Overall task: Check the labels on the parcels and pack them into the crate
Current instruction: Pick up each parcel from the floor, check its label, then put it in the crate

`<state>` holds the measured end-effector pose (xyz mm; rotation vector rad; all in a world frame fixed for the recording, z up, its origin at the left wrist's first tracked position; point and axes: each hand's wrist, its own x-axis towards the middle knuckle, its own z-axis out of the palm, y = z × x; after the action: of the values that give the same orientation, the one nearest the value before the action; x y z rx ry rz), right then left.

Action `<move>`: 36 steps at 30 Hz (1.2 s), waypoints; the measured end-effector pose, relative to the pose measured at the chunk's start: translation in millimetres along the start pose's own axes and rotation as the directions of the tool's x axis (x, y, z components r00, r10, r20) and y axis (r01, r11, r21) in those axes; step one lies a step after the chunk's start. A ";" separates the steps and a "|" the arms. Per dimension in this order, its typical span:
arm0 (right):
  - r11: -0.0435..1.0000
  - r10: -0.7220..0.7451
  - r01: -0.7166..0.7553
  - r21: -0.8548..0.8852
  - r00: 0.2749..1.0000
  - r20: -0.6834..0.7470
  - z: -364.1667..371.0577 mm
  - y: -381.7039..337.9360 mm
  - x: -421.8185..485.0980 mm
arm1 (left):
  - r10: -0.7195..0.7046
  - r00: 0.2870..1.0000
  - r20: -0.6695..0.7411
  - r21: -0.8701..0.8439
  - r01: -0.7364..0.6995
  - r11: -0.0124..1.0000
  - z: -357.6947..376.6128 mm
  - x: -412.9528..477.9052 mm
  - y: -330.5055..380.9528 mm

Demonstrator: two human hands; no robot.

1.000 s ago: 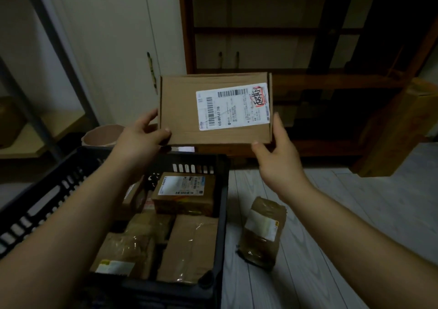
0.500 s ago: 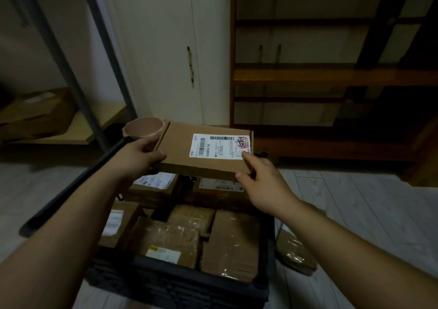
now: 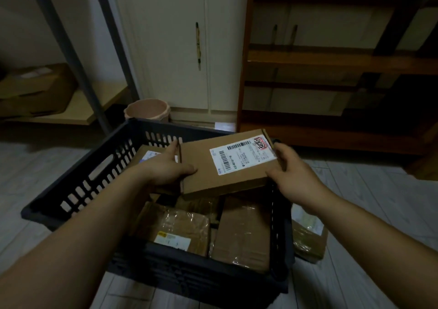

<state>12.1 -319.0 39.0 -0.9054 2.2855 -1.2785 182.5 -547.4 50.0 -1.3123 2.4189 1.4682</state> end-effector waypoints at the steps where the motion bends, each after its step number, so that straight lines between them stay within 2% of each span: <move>1: 0.988 0.061 -0.058 0.142 0.998 -0.022 -2.3 -2.0 4.0 | -0.012 1.000 -0.005 -0.062 0.012 0.998 0.7 0.7 0.3; 2: 0.961 0.120 -0.110 0.252 0.993 -0.024 -4.8 -3.9 8.5 | -0.015 1.000 0.004 -0.122 0.015 0.992 0.8 1.1 1.1; 4: 0.914 0.176 -0.168 0.369 0.984 0.012 -8.8 -7.2 15.2 | 0.008 1.000 0.021 -0.121 -0.005 0.993 -0.4 -0.2 3.3; 9: 0.902 0.152 -0.134 0.411 0.988 -0.012 -14.4 -11.6 23.6 | 0.099 0.993 0.061 0.112 -0.106 0.988 4.5 -7.0 6.6; 12: 0.915 0.134 -0.100 0.391 0.989 -0.062 -9.0 -11.9 22.6 | 0.153 0.979 0.134 0.117 -0.169 0.979 11.3 -11.0 12.4; 15: 0.953 0.087 -0.031 0.301 0.981 -0.174 -3.5 -11.3 18.6 | 0.163 0.975 0.151 -0.024 -0.161 0.987 17.7 -11.1 19.9; 17: 0.980 0.012 0.005 0.198 0.996 -0.083 2.6 -10.4 10.5 | 0.157 0.980 0.123 -0.187 -0.132 0.973 23.3 -8.3 23.7; 19: 0.995 -0.093 0.096 -0.036 0.994 0.063 10.2 -6.7 0.5 | 0.134 0.982 0.130 -0.268 -0.095 0.959 30.1 -7.5 28.3; 22: 0.928 -0.153 0.199 -0.315 0.974 0.165 13.0 3.4 -10.9 | 0.092 0.963 0.253 -0.305 -0.011 0.952 38.8 -9.4 25.0; 25: 0.852 -0.136 0.228 -0.472 0.966 0.220 9.9 13.7 -21.5 | 0.052 0.911 0.410 -0.251 0.058 0.966 47.2 -17.2 15.3; 27: 0.788 -0.138 0.275 -0.551 0.951 0.277 11.1 16.4 -30.0 | 0.028 0.889 0.457 -0.152 0.047 0.987 55.0 -22.6 11.7; 31: 0.648 -0.118 0.355 -0.674 0.921 0.371 14.2 11.5 -38.4 | -0.030 0.907 0.420 0.019 0.024 1.000 64.5 -26.3 9.1; 36: 0.601 -0.055 0.419 -0.681 0.871 0.487 19.4 6.2 -46.2 | -0.100 0.907 0.409 0.126 0.052 0.991 71.2 -28.7 9.8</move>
<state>54.9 -296.9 23.9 -1.6362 2.3586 -0.0165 167.5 -474.4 29.3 -0.9412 2.1150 1.3965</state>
